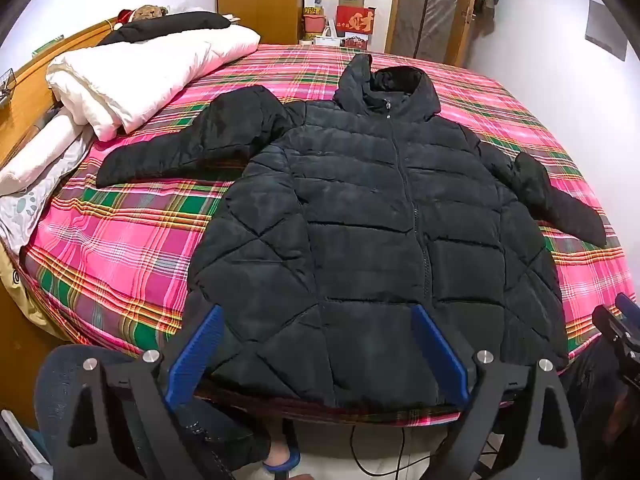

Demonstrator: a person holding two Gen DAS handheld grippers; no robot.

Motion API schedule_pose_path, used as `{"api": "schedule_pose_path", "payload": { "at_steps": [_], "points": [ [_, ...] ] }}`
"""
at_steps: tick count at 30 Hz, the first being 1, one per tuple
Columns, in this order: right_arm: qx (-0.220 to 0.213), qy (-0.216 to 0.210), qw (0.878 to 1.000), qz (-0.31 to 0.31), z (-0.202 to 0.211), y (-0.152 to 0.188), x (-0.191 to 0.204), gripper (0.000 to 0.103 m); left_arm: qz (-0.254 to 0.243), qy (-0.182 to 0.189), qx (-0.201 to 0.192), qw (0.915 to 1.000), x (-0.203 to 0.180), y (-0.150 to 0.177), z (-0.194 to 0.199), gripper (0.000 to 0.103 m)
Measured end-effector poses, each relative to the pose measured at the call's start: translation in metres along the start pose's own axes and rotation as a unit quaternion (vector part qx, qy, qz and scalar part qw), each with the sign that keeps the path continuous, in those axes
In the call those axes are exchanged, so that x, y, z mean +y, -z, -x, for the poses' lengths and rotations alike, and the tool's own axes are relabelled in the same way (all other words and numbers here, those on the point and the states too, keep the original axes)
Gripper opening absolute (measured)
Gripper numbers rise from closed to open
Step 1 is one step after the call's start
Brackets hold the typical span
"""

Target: Fold large clothes

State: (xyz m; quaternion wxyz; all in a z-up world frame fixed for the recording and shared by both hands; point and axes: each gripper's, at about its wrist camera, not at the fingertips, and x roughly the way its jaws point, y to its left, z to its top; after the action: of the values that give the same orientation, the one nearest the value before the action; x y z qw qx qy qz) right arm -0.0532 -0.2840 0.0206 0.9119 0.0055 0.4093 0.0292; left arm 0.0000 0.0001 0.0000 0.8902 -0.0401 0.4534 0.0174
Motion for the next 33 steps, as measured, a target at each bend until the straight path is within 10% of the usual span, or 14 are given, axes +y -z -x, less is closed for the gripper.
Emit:
{"api": "schedule_pose_path", "payload": {
  "at_steps": [33],
  "points": [
    [0.001, 0.001, 1.0, 0.001, -0.0017, 0.0006, 0.0003, 0.101, -0.006, -0.003, 0.0, 1.0, -0.0033, -0.001, 0.0018, 0.095]
  ]
}}
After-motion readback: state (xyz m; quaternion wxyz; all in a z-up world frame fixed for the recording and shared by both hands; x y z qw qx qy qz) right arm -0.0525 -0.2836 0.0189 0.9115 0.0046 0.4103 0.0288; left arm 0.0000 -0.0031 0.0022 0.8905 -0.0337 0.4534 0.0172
